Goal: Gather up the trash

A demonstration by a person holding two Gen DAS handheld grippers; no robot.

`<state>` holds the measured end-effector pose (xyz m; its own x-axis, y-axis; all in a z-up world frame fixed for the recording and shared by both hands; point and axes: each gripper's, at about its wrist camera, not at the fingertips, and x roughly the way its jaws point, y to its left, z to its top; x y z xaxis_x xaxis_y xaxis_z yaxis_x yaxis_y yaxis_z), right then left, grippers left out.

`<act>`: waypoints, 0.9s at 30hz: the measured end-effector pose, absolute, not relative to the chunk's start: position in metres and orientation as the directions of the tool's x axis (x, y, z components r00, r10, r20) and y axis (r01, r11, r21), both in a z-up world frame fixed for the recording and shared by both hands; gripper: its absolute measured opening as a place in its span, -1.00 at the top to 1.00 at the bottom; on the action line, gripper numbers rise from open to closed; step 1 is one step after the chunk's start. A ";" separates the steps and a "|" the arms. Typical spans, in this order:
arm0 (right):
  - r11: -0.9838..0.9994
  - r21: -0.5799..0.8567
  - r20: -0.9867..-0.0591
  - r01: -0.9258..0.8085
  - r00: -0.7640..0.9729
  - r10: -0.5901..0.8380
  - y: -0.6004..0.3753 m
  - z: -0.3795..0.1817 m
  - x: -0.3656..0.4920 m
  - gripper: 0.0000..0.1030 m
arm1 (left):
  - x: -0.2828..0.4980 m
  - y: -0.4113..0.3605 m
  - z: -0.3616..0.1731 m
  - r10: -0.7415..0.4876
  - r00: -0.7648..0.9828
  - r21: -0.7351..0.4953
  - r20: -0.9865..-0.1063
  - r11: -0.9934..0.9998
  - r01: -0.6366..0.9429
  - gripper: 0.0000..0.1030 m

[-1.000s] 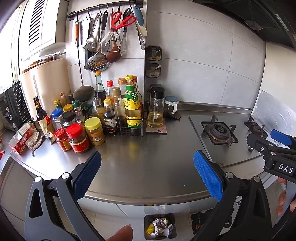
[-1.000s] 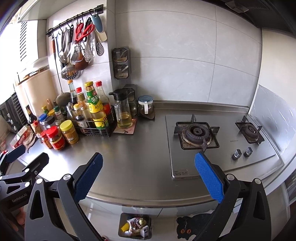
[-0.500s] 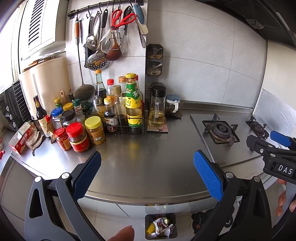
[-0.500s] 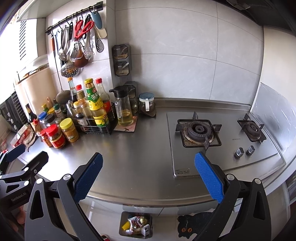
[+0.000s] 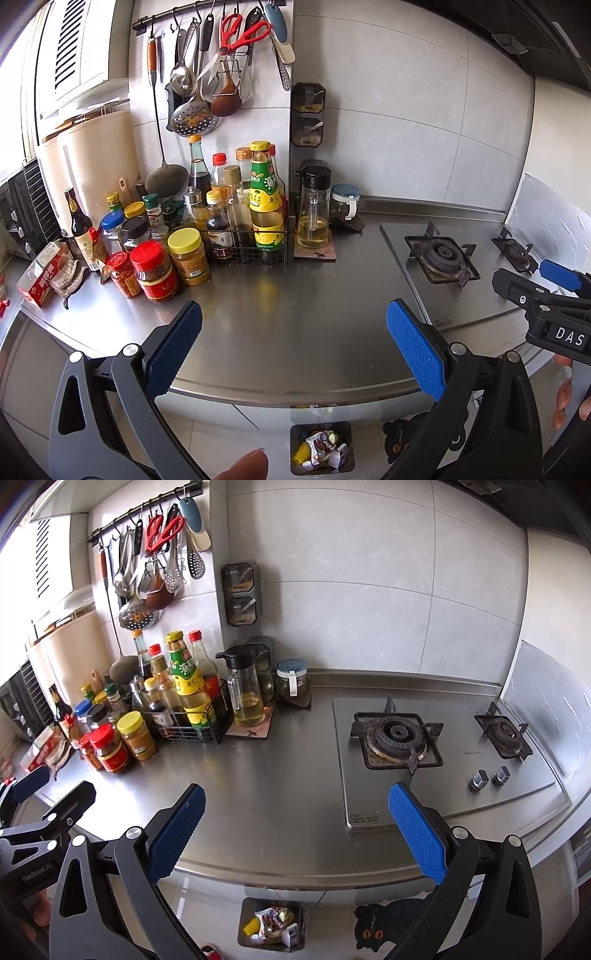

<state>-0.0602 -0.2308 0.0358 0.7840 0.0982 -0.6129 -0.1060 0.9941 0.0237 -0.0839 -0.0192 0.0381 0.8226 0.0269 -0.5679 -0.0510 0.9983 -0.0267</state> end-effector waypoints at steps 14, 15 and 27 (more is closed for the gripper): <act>0.993 0.023 -0.625 -0.113 0.774 0.102 -0.230 0.030 -0.054 -0.94 | -0.079 -0.020 0.036 0.018 0.827 -0.019 -0.562 0.999 -0.035 -0.84; 0.993 0.023 -0.626 -0.114 0.773 0.103 -0.230 0.030 -0.053 -0.94 | -0.078 -0.021 0.036 0.028 0.827 -0.009 -0.561 0.999 -0.039 -0.84; 0.995 0.031 -0.637 -0.097 0.765 0.095 -0.236 0.026 -0.047 -0.94 | -0.072 -0.022 0.034 0.019 0.822 -0.028 -0.569 0.999 -0.043 -0.84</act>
<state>-0.0474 -0.2361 0.0258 0.7654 0.0945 -0.6365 -0.0967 0.9948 0.0314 -0.0717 -0.0217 0.0344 0.8218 0.0195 -0.5695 -0.0429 0.9987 -0.0277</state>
